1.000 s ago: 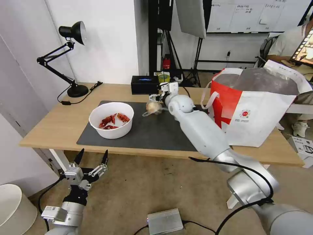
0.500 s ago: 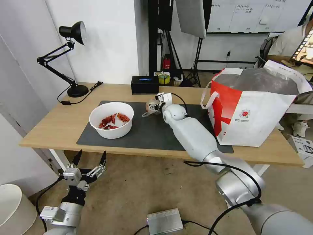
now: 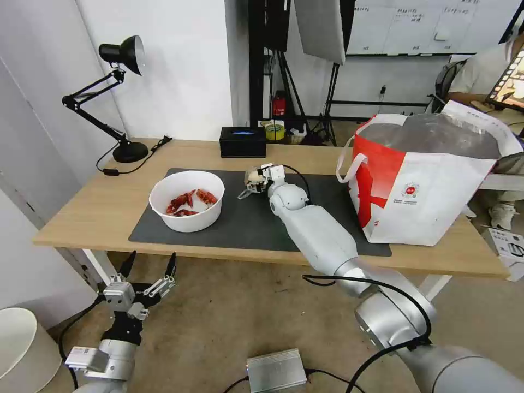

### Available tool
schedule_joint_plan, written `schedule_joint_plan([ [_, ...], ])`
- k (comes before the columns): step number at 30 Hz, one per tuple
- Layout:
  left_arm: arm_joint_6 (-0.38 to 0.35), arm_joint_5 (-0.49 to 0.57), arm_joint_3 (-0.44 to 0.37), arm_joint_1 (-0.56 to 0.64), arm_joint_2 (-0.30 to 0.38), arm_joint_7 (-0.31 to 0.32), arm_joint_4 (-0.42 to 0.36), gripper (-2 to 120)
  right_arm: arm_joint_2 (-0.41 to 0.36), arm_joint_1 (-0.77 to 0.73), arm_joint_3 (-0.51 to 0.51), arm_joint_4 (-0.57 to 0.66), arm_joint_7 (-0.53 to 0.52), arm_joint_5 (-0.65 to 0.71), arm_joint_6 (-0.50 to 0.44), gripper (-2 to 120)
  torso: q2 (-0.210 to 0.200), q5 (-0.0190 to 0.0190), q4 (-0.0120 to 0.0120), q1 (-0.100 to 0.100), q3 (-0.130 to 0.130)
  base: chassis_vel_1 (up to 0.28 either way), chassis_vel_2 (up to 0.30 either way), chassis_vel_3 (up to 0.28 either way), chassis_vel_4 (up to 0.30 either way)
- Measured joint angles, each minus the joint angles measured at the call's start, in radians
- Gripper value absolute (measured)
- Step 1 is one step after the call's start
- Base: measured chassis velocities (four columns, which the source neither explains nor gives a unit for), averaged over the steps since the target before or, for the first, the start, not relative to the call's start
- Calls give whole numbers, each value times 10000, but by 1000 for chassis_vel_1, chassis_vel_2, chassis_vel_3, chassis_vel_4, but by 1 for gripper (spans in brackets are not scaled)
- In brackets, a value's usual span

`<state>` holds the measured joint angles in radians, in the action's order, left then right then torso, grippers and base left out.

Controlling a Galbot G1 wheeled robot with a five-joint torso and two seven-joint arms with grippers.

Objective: Pick up the trash from the table and place it into the takeout bag.

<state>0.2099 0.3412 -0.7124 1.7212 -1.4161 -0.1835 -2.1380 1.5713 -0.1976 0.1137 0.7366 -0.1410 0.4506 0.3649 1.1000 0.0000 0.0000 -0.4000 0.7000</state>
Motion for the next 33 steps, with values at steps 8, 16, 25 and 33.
schedule_joint_plan([
  [8,0,-12,-1,16,9,0,-3,100,-3,-94,-111,20,-7,28,-14,70,0,0,1,0,-1,0,0,0,0],
  [16,4,-17,-3,17,-25,4,-36,100,-18,-177,-126,147,-94,55,-213,43,0,0,0,0,-1,0,0,0,0],
  [25,23,-24,-7,46,-25,10,-83,100,-152,-397,-103,666,-338,124,-449,12,0,0,0,0,-1,0,0,0,0],
  [33,23,-30,14,55,18,14,-176,100,-630,-732,188,1926,-807,534,-494,0,0,0,0,0,0,0,0,0,0],
])
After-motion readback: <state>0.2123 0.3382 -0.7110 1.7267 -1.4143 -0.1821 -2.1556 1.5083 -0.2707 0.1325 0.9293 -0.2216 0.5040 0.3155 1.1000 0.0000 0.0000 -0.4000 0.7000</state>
